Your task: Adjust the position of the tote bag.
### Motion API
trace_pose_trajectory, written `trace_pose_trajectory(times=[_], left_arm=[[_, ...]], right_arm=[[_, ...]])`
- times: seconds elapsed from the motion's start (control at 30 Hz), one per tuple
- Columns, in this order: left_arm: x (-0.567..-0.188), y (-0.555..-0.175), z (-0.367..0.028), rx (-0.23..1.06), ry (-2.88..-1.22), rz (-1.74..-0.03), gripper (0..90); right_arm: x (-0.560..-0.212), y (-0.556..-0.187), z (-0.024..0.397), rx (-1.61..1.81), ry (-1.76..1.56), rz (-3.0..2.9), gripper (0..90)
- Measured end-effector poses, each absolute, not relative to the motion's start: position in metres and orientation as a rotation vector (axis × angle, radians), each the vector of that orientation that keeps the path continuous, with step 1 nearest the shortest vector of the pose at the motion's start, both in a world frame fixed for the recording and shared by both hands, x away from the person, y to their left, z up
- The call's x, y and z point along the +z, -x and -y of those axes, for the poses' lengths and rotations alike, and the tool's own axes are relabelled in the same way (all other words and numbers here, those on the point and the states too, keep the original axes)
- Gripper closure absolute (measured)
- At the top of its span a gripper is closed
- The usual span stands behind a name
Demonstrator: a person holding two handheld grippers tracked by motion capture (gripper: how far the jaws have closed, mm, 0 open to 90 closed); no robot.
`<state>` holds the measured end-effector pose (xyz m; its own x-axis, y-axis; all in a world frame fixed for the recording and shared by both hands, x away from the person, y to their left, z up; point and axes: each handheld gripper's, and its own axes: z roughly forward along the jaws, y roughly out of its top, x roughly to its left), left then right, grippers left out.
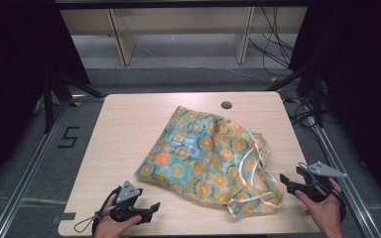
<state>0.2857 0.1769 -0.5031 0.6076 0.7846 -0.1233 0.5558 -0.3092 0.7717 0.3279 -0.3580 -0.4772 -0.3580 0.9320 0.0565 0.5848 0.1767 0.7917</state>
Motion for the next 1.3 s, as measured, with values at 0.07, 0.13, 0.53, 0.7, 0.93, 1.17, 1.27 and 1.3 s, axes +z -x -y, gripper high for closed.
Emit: trace_pose_trajectory(times=[0.07, 0.13, 0.53, 0.7, 0.93, 1.17, 1.27, 1.3], left_arm=[[-0.503, -0.286, -0.177, 0.359, -2.012, -1.060, 19.3], [-0.503, -0.286, -0.177, 0.352, -2.003, -1.063, 19.4], [-0.504, -0.287, -0.176, 0.242, -1.898, -1.093, 19.3], [-0.501, -0.284, -0.170, 0.304, -1.923, -1.088, 19.2], [-0.499, -0.290, -0.164, 0.273, -1.904, -1.104, 18.3], [-0.499, -0.299, -0.155, 0.266, -1.903, -1.119, 18.3], [-0.499, -0.306, -0.146, 0.247, -1.920, -1.103, 16.1], [-0.500, -0.308, -0.142, 0.242, -1.915, -1.109, 16.1]], right_arm=[[-0.478, -0.329, 0.357, 1.022, -1.437, -2.005, 30.2], [-0.478, -0.329, 0.358, 1.037, -1.424, -2.020, 30.1], [-0.469, -0.340, 0.343, 1.108, -1.304, -2.096, 24.9], [-0.466, -0.346, 0.327, 1.125, -1.293, -2.112, 26.0], [-0.461, -0.370, 0.313, 1.051, -1.185, -2.160, 24.1], [-0.462, -0.392, 0.301, 1.027, -1.206, -2.168, 23.9], [-0.461, -0.404, 0.301, 1.001, -1.192, -2.172, 23.9], [-0.461, -0.406, 0.300, 1.016, -1.207, -2.169, 23.9]])
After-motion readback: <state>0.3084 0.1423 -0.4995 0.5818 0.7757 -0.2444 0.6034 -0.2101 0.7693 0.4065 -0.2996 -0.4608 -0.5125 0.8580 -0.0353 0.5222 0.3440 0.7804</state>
